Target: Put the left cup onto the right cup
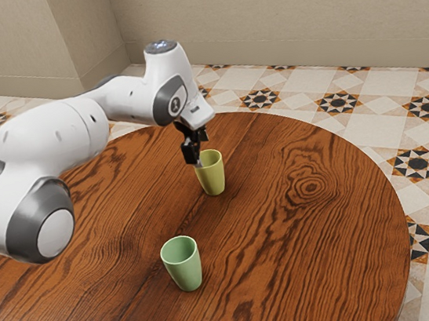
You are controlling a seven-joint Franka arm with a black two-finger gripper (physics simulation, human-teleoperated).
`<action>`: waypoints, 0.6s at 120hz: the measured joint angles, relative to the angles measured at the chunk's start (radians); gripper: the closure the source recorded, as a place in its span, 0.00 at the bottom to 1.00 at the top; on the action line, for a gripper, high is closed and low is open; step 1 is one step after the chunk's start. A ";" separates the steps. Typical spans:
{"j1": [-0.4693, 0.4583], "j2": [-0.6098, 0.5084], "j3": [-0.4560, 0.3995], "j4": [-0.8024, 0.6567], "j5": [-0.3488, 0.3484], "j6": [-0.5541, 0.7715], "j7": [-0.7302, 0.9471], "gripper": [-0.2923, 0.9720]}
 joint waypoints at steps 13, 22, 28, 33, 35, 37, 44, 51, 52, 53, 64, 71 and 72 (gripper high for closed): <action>-0.002 0.001 0.000 -0.004 0.000 0.005 0.004 0.23; -0.003 -0.008 0.001 -0.014 0.000 0.005 0.006 0.23; -0.004 -0.014 0.001 -0.020 0.001 0.004 0.007 0.23; -0.006 -0.021 0.002 -0.023 0.002 0.002 0.008 0.23; -0.006 -0.024 0.002 -0.024 0.003 0.001 0.008 0.23; -0.007 -0.026 0.003 -0.025 0.004 0.000 0.008 0.23; -0.010 -0.033 0.003 -0.026 0.006 -0.005 0.009 0.23; -0.012 -0.039 0.003 -0.030 0.006 -0.009 0.010 0.23; -0.012 -0.039 0.003 -0.030 0.006 -0.009 0.010 0.23; -0.013 -0.040 0.003 -0.032 0.007 -0.010 0.010 0.23; -0.022 -0.057 0.003 -0.061 0.007 -0.014 0.009 0.23; -0.024 -0.068 0.003 -0.077 0.006 -0.018 0.008 0.23; -0.024 -0.069 0.003 -0.079 0.006 -0.019 0.007 0.23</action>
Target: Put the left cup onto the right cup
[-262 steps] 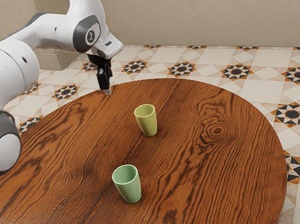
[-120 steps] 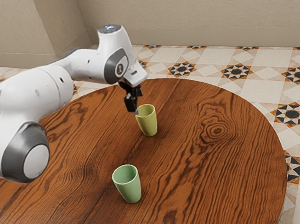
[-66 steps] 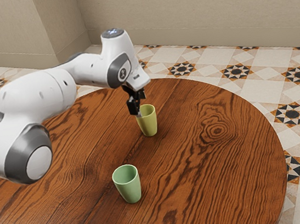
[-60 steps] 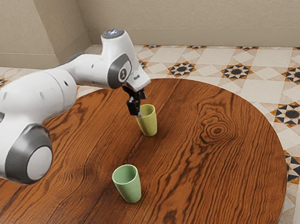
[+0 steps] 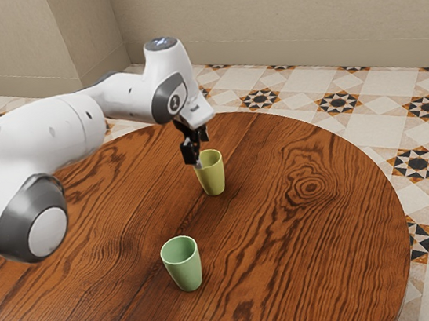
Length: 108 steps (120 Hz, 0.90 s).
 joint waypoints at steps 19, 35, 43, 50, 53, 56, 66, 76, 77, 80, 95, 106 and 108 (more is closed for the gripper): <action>-0.001 -0.019 0.000 -0.036 -0.002 -0.020 -0.008 0.23; -0.001 -0.025 0.000 -0.048 -0.002 -0.036 -0.017 0.23; -0.001 -0.024 0.000 -0.049 -0.001 -0.042 -0.022 0.23; -0.002 -0.021 0.000 -0.050 0.000 -0.046 -0.025 0.23; -0.002 -0.020 0.000 -0.050 0.000 -0.047 -0.026 0.23; -0.002 -0.019 0.000 -0.050 0.000 -0.048 -0.028 0.23; -0.002 -0.017 0.000 -0.050 -0.001 -0.051 -0.032 0.23; -0.002 -0.016 0.000 -0.055 -0.002 -0.052 -0.036 0.23; -0.002 -0.016 0.000 -0.056 -0.002 -0.053 -0.036 0.23; -0.002 -0.015 -0.001 -0.056 -0.002 -0.053 -0.037 0.23; -0.004 -0.009 -0.001 -0.060 -0.003 -0.050 -0.043 0.23; -0.005 -0.001 -0.001 -0.062 -0.004 -0.048 -0.047 0.27; -0.006 0.001 -0.001 -0.062 -0.004 -0.048 -0.047 0.28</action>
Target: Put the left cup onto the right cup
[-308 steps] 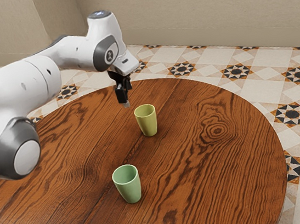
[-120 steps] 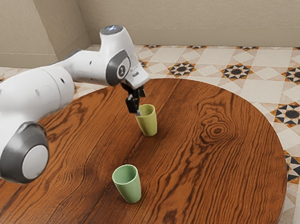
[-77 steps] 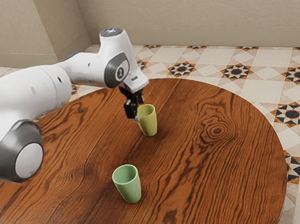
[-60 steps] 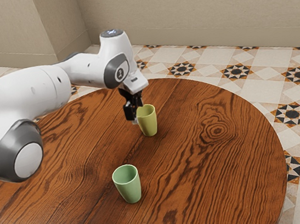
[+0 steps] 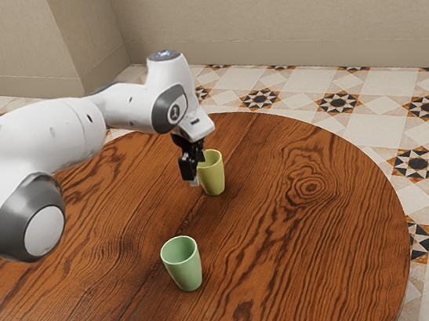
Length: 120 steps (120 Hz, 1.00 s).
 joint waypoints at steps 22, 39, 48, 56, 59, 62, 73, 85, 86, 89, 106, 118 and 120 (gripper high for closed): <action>0.000 0.018 0.000 0.010 0.003 0.011 -0.003 0.48; 0.001 0.025 0.001 0.018 0.008 0.028 -0.001 0.65; 0.001 0.026 0.002 0.020 0.009 0.038 0.002 0.72; 0.002 0.026 0.003 0.020 0.009 0.046 0.005 0.76; 0.002 0.026 0.003 0.020 0.010 0.048 0.006 0.78; 0.002 0.026 0.003 0.020 0.010 0.051 0.007 0.79; 0.002 0.026 0.003 0.020 0.010 0.058 0.011 0.81; 0.002 0.026 0.003 0.020 0.010 0.064 0.015 0.83; 0.002 0.026 0.003 0.020 0.010 0.064 0.015 0.83; 0.002 0.026 0.003 0.020 0.009 0.065 0.016 0.83; 0.002 0.026 0.003 0.019 0.010 0.070 0.019 0.84; 0.002 0.025 0.003 0.018 0.010 0.072 0.020 0.85; 0.002 0.025 0.003 0.018 0.010 0.072 0.020 0.85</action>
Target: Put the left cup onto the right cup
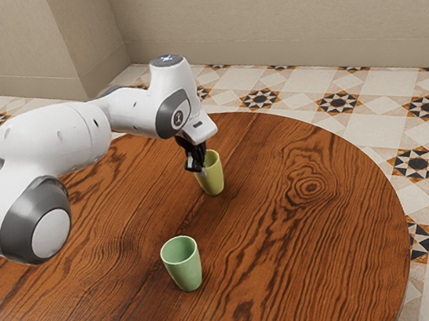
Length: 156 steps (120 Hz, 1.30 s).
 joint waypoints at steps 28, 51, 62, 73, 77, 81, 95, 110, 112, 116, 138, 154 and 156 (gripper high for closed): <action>-0.003 -0.024 0.004 -0.005 0.001 -0.005 0.001 0.85; -0.010 -0.073 0.005 -0.020 0.002 -0.025 0.001 0.85; -0.016 -0.099 0.005 -0.027 0.002 -0.042 0.001 0.85; -0.025 -0.129 0.005 -0.045 0.002 -0.057 0.000 0.85; -0.028 -0.136 0.005 -0.048 0.002 -0.063 -0.001 0.85; -0.029 -0.144 0.005 -0.051 0.003 -0.068 -0.002 0.85; -0.039 -0.182 0.005 -0.088 0.003 -0.084 -0.006 0.85; -0.047 -0.227 0.006 -0.131 0.005 -0.093 -0.013 0.85; -0.049 -0.232 0.006 -0.136 0.005 -0.094 -0.014 0.85; -0.050 -0.242 0.006 -0.144 0.005 -0.097 -0.015 0.85; -0.068 -0.304 0.006 -0.196 0.029 -0.111 -0.031 0.85; -0.086 -0.343 0.006 -0.239 0.048 -0.119 -0.048 0.85; -0.087 -0.348 0.006 -0.243 0.051 -0.121 -0.050 0.85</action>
